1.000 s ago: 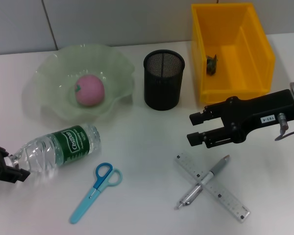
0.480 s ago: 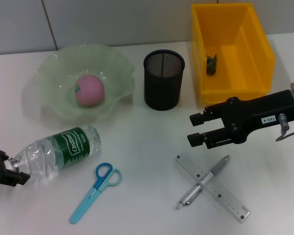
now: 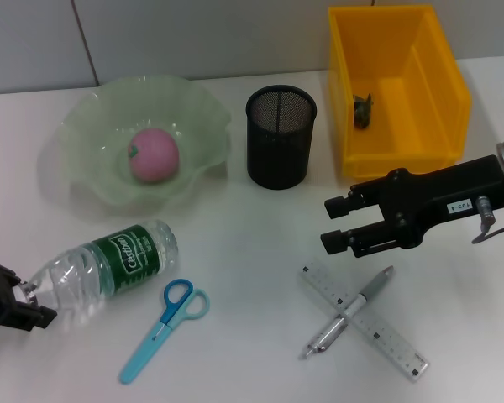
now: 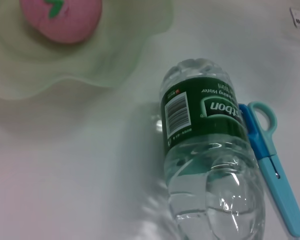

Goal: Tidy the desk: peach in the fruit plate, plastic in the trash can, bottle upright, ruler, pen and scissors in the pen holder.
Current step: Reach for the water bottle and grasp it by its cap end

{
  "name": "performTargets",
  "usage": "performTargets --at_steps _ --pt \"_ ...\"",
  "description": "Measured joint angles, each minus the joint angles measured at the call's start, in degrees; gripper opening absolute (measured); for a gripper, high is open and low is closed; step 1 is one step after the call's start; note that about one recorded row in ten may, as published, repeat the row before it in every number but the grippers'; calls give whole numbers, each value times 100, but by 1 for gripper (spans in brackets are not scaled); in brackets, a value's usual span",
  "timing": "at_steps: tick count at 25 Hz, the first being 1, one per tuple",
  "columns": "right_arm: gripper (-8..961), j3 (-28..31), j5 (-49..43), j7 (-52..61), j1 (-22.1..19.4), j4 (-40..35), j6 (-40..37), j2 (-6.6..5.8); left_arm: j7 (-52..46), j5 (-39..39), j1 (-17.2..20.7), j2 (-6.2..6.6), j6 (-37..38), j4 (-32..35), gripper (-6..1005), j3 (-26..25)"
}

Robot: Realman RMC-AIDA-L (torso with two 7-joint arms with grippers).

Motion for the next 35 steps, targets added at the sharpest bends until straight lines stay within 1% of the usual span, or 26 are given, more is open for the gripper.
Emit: performTargets --at_steps 3,12,18,24,28,35 --pt "661 -3 0 41 2 -22 -4 -4 6 40 0 -19 8 -3 449 24" --pt "661 -4 7 128 29 -55 -54 -15 27 51 47 -30 6 -124 451 300" --pt "661 -4 8 184 38 -56 -73 -11 35 51 52 -33 -50 -144 452 380" --pt "661 -3 5 189 31 -56 -79 3 25 50 52 -48 -193 -169 452 517" --pt "661 -3 -2 190 20 -56 -79 9 20 54 18 -49 -256 -312 453 523" --pt "661 -12 -8 191 29 -54 -84 -15 26 78 7 -76 -431 -446 454 675"
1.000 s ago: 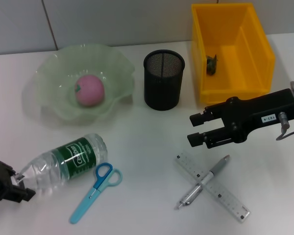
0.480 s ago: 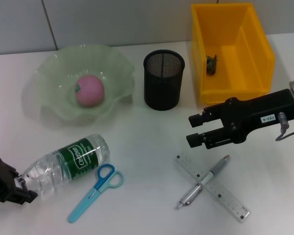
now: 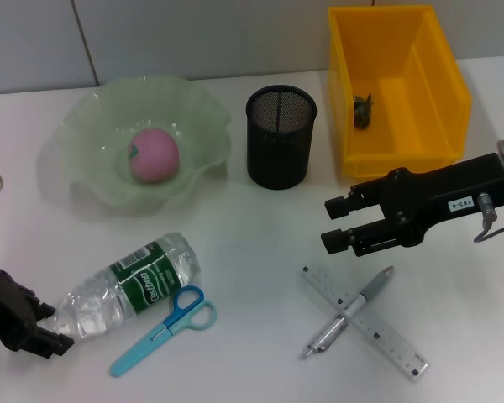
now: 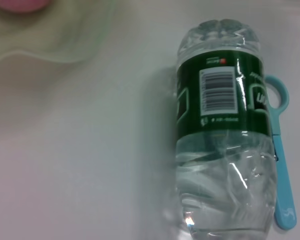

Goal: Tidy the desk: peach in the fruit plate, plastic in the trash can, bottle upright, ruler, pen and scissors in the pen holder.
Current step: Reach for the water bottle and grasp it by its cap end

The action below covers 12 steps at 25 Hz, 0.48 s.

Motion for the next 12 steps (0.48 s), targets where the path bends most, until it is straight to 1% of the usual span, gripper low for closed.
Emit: performTargets --at_steps 3,12 --pt "661 0 -1 0 1 -1 -6 -1 5 -7 30 -11 -46 1 560 16" --pt "660 0 -1 5 42 -2 -50 -27 9 -18 45 -15 -103 44 559 57"
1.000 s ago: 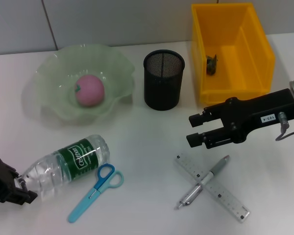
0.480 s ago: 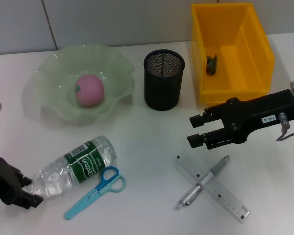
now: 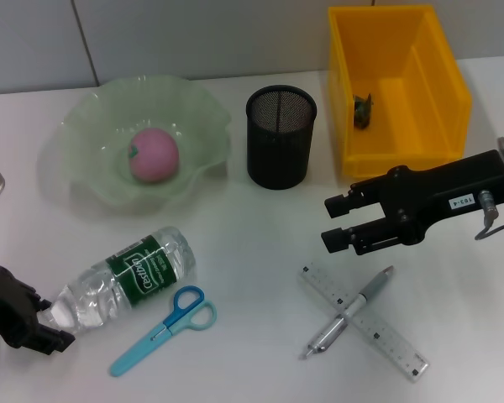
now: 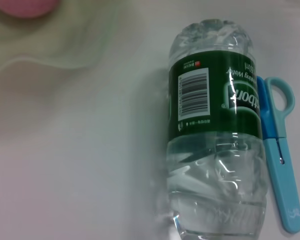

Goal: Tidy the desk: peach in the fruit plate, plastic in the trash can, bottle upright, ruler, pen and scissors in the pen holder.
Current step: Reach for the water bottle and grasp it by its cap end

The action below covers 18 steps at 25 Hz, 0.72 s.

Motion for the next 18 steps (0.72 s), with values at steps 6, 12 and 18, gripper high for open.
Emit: performTargets --at_steps 6,12,18 --pt "660 0 0 35 4 0 -5 -7 -6 13 -81 4 25 57 558 32" --pt "660 0 0 47 13 0 -6 -11 -68 20 -140 14 -3 66 557 283" --pt "660 1 1 48 -9 0 -6 -11 -68 29 -197 19 -4 46 556 294"
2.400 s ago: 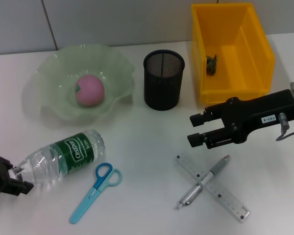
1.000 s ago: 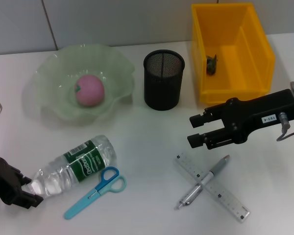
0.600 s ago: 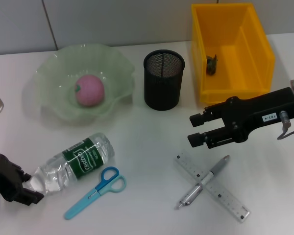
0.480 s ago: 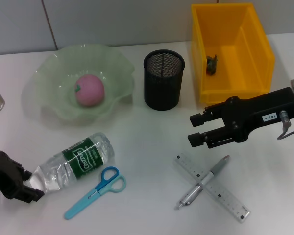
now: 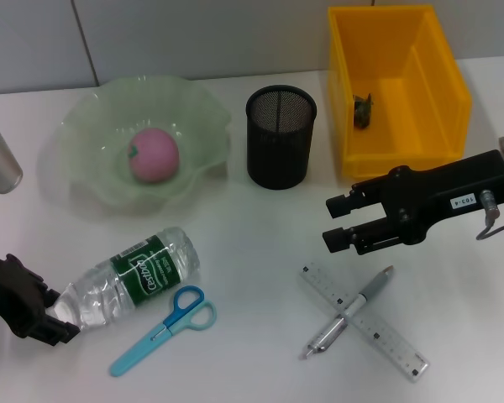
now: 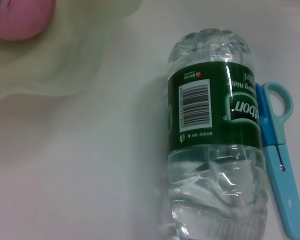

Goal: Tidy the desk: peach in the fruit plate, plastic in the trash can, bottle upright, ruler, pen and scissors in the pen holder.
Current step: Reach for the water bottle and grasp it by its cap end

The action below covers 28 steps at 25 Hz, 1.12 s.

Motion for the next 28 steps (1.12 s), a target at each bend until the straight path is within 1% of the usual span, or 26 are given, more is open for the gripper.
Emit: performTargets --at_steps 28 --pt "660 12 6 35 -21 0 18 0 66 146 -56 -4 -44 -59 544 214"
